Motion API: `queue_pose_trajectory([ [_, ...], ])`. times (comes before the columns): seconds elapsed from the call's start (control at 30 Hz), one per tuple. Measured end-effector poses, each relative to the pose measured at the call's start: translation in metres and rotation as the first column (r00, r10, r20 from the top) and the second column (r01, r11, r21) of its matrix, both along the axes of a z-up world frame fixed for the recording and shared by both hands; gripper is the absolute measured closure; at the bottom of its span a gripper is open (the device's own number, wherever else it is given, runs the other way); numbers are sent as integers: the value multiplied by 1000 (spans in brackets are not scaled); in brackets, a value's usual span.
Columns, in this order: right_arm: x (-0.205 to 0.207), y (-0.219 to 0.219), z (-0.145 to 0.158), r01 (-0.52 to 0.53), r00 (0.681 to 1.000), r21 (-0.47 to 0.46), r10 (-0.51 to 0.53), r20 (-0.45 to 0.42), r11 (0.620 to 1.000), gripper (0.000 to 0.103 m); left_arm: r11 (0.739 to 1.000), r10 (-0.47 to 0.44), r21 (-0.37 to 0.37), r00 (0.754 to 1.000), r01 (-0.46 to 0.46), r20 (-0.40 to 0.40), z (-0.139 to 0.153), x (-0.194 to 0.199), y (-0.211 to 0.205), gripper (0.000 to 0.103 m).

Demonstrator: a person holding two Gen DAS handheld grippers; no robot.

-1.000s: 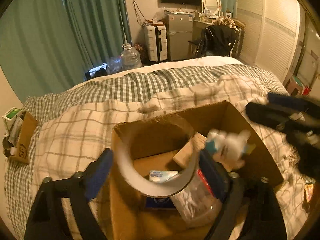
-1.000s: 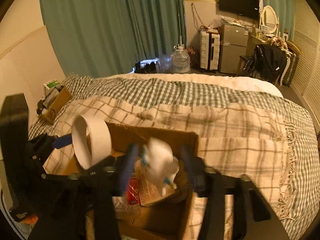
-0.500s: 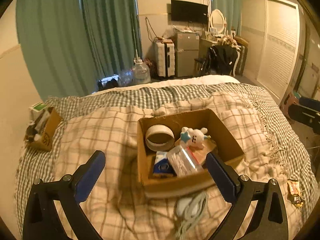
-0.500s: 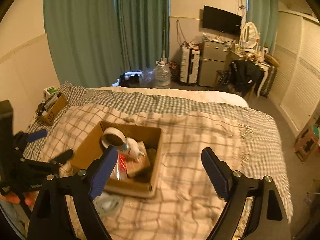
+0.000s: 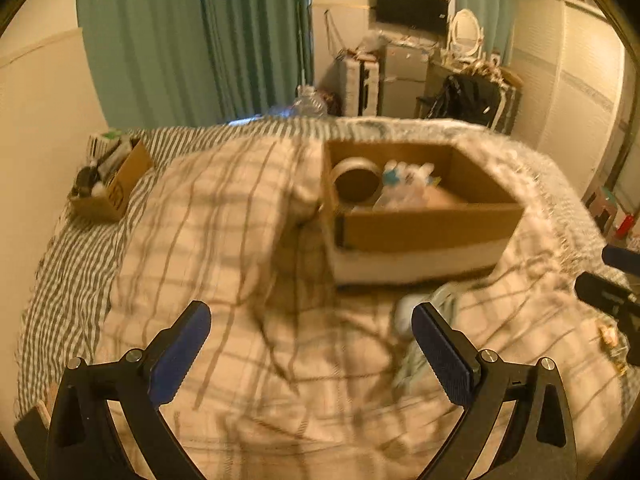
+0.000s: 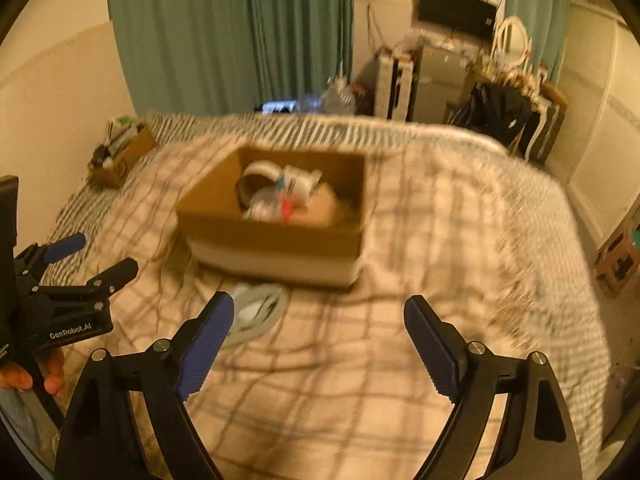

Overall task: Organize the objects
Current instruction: 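Grasp the grey plastic clip with the right tool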

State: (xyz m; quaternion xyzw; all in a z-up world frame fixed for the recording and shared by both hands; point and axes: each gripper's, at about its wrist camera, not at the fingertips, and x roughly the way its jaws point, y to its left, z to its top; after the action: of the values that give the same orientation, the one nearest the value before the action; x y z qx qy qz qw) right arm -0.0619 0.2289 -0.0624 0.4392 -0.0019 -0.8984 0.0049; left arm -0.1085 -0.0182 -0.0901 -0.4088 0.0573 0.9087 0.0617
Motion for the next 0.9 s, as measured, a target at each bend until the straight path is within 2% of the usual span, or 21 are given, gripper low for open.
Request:
queue_pose_trajectory([
  [0.23, -35, -36, -67, -41, 989, 17, 38, 141, 999, 16, 995, 54, -83, 998, -52, 19, -47, -12, -13, 0],
  [0.37, -53, -49, -95, -33, 981, -11, 34, 193, 999, 16, 994, 79, -80, 995, -75, 53, -70, -22, -17, 0],
  [0.43, -60, -52, -105, -27, 976, -24, 31, 216, 999, 12, 993, 80, -88, 995, -75, 58, -75, -24, -18, 0],
  [0.57, -72, -51, -120, -18, 963, -50, 31, 267, 999, 11, 995, 80, -72, 994, -75, 71, -82, -30, -22, 0],
  [0.87, -91, -51, -145, -17, 941, -105, 51, 335, 994, 10, 994, 106, 14, 982, -110, 153, -97, -41, -41, 0],
  [0.9, -90, -51, -146, -16, 939, -103, 50, 339, 995, 14, 993, 108, 18, 982, -113, 157, -98, -41, -42, 0],
])
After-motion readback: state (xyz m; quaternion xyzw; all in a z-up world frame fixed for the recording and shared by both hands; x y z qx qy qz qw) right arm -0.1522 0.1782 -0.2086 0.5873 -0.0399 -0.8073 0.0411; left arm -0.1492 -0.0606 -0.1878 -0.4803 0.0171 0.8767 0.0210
